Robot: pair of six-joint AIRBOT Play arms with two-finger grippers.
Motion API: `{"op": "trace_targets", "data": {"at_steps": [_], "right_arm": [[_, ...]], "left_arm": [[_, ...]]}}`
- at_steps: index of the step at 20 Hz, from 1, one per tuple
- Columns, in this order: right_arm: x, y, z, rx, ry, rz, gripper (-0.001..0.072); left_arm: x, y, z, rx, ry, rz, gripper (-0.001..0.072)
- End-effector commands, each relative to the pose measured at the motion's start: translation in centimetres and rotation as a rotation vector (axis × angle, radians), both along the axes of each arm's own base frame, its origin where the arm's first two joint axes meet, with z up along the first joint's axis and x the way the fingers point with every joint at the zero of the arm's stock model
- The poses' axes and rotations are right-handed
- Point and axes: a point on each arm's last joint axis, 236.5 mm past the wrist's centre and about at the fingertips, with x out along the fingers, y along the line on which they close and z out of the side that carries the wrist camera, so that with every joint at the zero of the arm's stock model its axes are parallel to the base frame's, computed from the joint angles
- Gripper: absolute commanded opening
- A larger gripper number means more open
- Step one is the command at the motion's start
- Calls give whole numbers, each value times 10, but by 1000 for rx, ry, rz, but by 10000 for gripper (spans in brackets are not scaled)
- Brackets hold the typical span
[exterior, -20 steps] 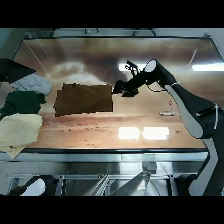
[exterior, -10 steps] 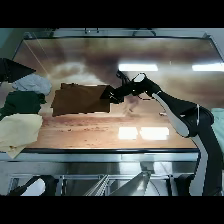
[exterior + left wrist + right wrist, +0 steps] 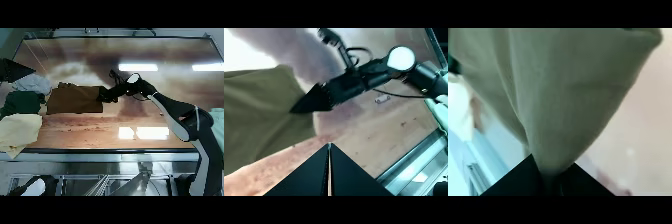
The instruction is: Fold the shirts.
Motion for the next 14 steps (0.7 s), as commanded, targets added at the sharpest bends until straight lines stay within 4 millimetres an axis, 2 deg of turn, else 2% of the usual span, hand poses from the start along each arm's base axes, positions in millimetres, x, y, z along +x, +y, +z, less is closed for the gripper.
{"op": "trace_targets", "data": {"at_steps": [1,2,4,5,6,7,8,9,11,12,14], "right_arm": [[43,-64,79,-41,-135,-140,24],[57,-106,99,-119,-169,-215,24],[69,-219,140,-321,-202,-405,24],[62,-281,159,-417,-193,-506,24],[46,-336,176,-497,-162,-598,24],[24,-388,191,-571,-121,-691,24],[-8,-442,204,-652,-64,-787,24],[-40,-486,213,-725,-3,-871,24],[-117,-567,219,-876,176,-1055,24],[-153,-595,218,-936,271,-1132,24],[-217,-635,209,-1032,434,-1261,24]], "left_arm": [[-2,-1,0,1,2,-7,16],[-2,-1,0,1,4,-10,16],[-3,-2,0,1,4,-11,16],[-3,-2,0,1,5,-12,16],[-3,-2,0,1,5,-12,16],[-3,-2,0,1,5,-12,16],[-3,-2,0,1,6,-13,16],[-3,-2,0,0,6,-13,16],[-3,-2,0,1,5,-13,16],[-3,-2,0,1,6,-14,16],[-4,-2,0,0,8,-17,16]]}}
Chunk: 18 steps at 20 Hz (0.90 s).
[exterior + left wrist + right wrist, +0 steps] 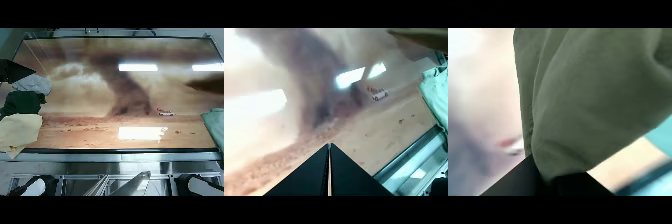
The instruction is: Fold the shirts.
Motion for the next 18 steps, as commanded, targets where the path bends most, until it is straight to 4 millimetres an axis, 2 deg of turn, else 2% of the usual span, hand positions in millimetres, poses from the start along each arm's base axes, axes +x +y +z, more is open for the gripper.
{"op": "trace_targets", "data": {"at_steps": [1,4,7,9,10,12,15,16,18], "right_arm": [[-147,-83,-11,-89,281,-411,24],[-207,-92,-73,-1,464,-460,25],[-244,-98,-132,39,559,-459,25],[-264,-108,-148,2,608,-444,25],[-272,-114,-147,-27,633,-441,25],[-274,-124,-141,-72,640,-412,25],[-270,-124,-141,-71,627,-396,24],[-261,-122,-143,-54,591,-392,24],[-214,-116,-141,10,400,-382,25]], "left_arm": [[-3,-1,0,1,5,-10,16],[-8,-10,-1,0,17,-46,16],[-15,-29,-3,6,27,-109,16],[-19,-43,-3,7,26,-152,16],[-21,-52,-3,7,24,-175,16],[-25,-64,-3,7,21,-208,16],[-28,-78,-2,7,15,-242,16],[-26,-82,-1,7,6,-242,16],[-22,-85,0,6,-9,-235,16]]}}
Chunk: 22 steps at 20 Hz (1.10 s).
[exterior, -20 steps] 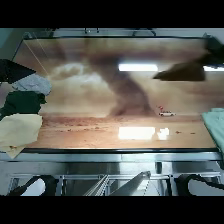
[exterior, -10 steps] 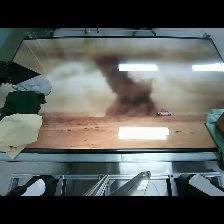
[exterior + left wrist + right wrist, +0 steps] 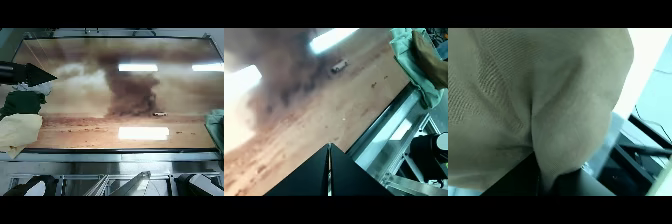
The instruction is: Fold the shirts.
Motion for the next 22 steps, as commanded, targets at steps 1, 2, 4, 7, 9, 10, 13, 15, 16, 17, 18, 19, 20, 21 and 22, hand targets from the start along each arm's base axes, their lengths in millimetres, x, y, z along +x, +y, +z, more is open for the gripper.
{"op": "trace_targets", "data": {"at_steps": [1,2,4,7,9,10,13,15,16,17,18,19,20,21,22], "right_arm": [[76,7,11,34,-328,16,24],[119,10,31,44,-508,26,25],[201,18,93,32,-847,82,24],[298,40,189,24,-1196,205,24],[340,51,235,24,-1311,264,24],[351,51,250,14,-1342,272,24],[358,31,258,-25,-1358,221,25],[344,10,230,-91,-1222,214,24],[334,0,215,-123,-1137,219,25],[324,-7,199,-139,-1058,222,24],[315,-12,186,-145,-986,223,25],[304,-17,173,-148,-916,223,24],[293,-19,160,-149,-845,242,23],[282,-20,147,-143,-777,271,24],[272,-19,130,-126,-707,304,23]], "left_arm": [[6,-8,3,-4,-29,9,16],[11,-7,4,-6,-39,25,16],[18,-5,6,-8,-56,52,16],[28,-2,9,-12,-81,90,16],[29,-2,10,-12,-85,96,16],[29,-2,10,-12,-85,96,16],[28,-2,9,-14,-77,95,16],[28,-2,9,-16,-71,95,16],[26,-3,9,-16,-66,90,16],[24,-3,8,-17,-55,88,16],[23,-4,8,-19,-50,86,16],[22,-4,7,-18,-46,82,16],[20,-5,7,-18,-41,73,16],[17,-6,6,-16,-33,62,16],[15,-6,5,-15,-28,54,16]]}}
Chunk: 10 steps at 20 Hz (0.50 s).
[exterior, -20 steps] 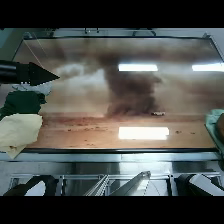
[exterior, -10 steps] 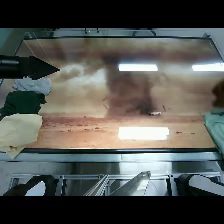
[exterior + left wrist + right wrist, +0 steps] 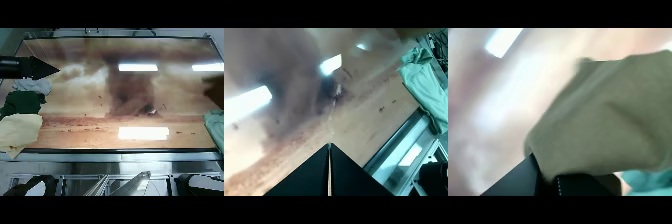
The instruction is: Fold the shirts.
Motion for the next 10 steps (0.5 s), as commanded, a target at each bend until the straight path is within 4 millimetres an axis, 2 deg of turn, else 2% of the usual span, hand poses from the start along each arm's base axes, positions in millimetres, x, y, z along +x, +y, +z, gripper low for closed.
{"op": "trace_targets", "data": {"at_steps": [1,3,5,7,10], "right_arm": [[-44,-9,-55,-35,270,44,23],[-56,-3,-82,28,313,75,23],[-67,4,-94,73,339,109,23],[-73,11,-88,62,340,180,23],[-95,12,-79,55,368,203,23]], "left_arm": [[-8,-2,-2,2,21,-26,16],[-13,-3,-3,4,33,-44,16],[-15,-4,-4,5,38,-52,16],[-14,-3,-3,5,37,-49,16],[-11,-3,-9,1,58,-55,16]]}}
